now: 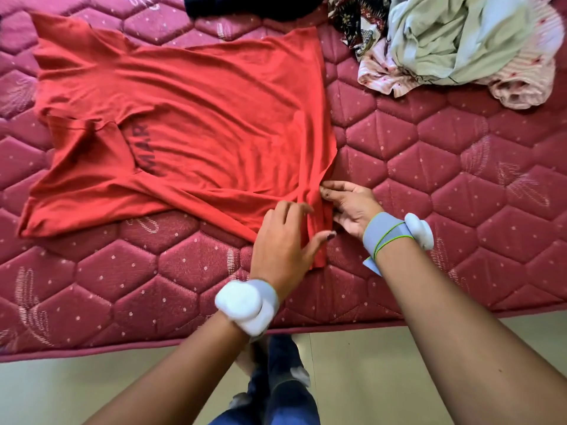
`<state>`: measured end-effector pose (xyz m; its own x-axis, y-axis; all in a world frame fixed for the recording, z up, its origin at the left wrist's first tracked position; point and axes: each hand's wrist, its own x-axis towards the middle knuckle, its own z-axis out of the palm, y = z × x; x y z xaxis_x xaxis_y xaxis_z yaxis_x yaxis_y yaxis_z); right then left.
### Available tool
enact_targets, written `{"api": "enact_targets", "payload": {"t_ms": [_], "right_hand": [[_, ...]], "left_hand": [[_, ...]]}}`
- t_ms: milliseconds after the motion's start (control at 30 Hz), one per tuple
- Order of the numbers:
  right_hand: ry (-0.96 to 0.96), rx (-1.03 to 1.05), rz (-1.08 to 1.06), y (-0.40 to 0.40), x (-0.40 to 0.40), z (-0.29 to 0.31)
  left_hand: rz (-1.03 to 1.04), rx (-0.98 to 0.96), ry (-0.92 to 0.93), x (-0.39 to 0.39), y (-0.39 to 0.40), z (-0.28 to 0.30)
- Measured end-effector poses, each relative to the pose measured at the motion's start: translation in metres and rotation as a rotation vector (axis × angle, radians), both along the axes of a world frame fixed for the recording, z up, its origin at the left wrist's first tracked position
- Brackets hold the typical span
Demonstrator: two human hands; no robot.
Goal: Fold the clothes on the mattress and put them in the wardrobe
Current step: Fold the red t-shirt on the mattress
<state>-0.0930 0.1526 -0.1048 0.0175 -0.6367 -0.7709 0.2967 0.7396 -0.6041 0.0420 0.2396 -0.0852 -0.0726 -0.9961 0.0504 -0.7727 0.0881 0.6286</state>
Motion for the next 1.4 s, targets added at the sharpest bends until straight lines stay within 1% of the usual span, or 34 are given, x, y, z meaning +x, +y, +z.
{"api": "enact_targets", "payload": {"t_ms": [133, 200, 233, 333, 433, 500, 567, 633, 700, 767, 833, 900, 933, 967, 1000, 1033, 1100, 1133, 1167, 1233, 1300, 1400], "right_hand": [[0.108, -0.094, 0.063, 0.001, -0.002, -0.004], [0.124, -0.119, 0.040, 0.002, -0.002, -0.007], [0.122, -0.127, 0.014, 0.002, -0.003, -0.008], [0.141, -0.161, -0.047, 0.001, -0.003, -0.008], [0.280, -0.181, -0.035, -0.001, -0.007, -0.012], [0.422, -0.183, 0.019, 0.002, -0.007, -0.014], [0.482, -0.176, 0.009, 0.003, -0.009, -0.014], [0.443, -0.161, -0.062, 0.000, -0.009, -0.001], [0.367, -0.140, -0.101, 0.000, -0.012, 0.005], [0.377, -0.173, -0.028, 0.001, -0.017, 0.005], [0.435, -0.217, 0.015, -0.003, -0.021, 0.000], [0.465, -0.217, -0.068, -0.012, -0.027, -0.005], [0.468, -0.213, -0.116, -0.016, -0.030, -0.007], [0.477, -0.212, -0.127, -0.019, -0.032, -0.010], [0.535, -0.208, -0.085, -0.020, -0.033, -0.013], [0.633, -0.209, -0.014, -0.019, -0.035, -0.014], [0.792, -0.258, 0.083, -0.018, -0.036, -0.016], [0.819, -0.274, 0.078, -0.018, -0.036, -0.017], [0.807, -0.278, 0.065, -0.018, -0.035, -0.017], [0.687, -0.243, 0.012, -0.017, -0.034, -0.022], [0.598, -0.220, -0.005, -0.012, -0.032, -0.028], [0.629, -0.299, 0.036, -0.012, -0.028, -0.026]], "left_hand": [[0.308, 0.169, 0.204, -0.024, -0.036, -0.009], [0.447, 0.241, 0.251, -0.030, -0.054, -0.013], [0.471, 0.254, 0.237, -0.031, -0.060, -0.016], [0.496, 0.211, 0.170, -0.029, -0.068, -0.017], [0.571, 0.067, 0.259, -0.023, -0.068, -0.010], [0.510, -0.038, 0.247, -0.020, -0.065, -0.004], [0.317, -0.114, 0.145, -0.023, -0.059, 0.000], [0.114, -0.115, 0.049, -0.033, -0.051, -0.002], [-0.038, -0.074, -0.028, -0.048, -0.043, -0.008], [-0.110, -0.032, -0.007, -0.064, -0.039, -0.014], [-0.126, -0.010, 0.092, -0.071, -0.037, -0.014], [-0.126, -0.012, 0.161, -0.065, -0.034, -0.011], [-0.111, -0.015, 0.145, -0.056, -0.030, -0.009], [-0.074, -0.028, 0.074, -0.043, -0.027, -0.011], [-0.031, -0.039, -0.037, -0.028, -0.023, -0.015], [-0.002, -0.027, -0.161, -0.011, -0.019, -0.021], [-0.020, 0.058, -0.354, 0.023, -0.009, -0.036], [-0.056, 0.090, -0.405, 0.037, -0.006, -0.044], [-0.093, 0.101, -0.433, 0.048, -0.004, -0.050], [-0.146, 0.040, -0.462, 0.058, -0.005, -0.057], [-0.116, -0.041, -0.479, 0.058, -0.012, -0.060], [-0.073, -0.093, -0.492, 0.053, -0.029, -0.059]]}}
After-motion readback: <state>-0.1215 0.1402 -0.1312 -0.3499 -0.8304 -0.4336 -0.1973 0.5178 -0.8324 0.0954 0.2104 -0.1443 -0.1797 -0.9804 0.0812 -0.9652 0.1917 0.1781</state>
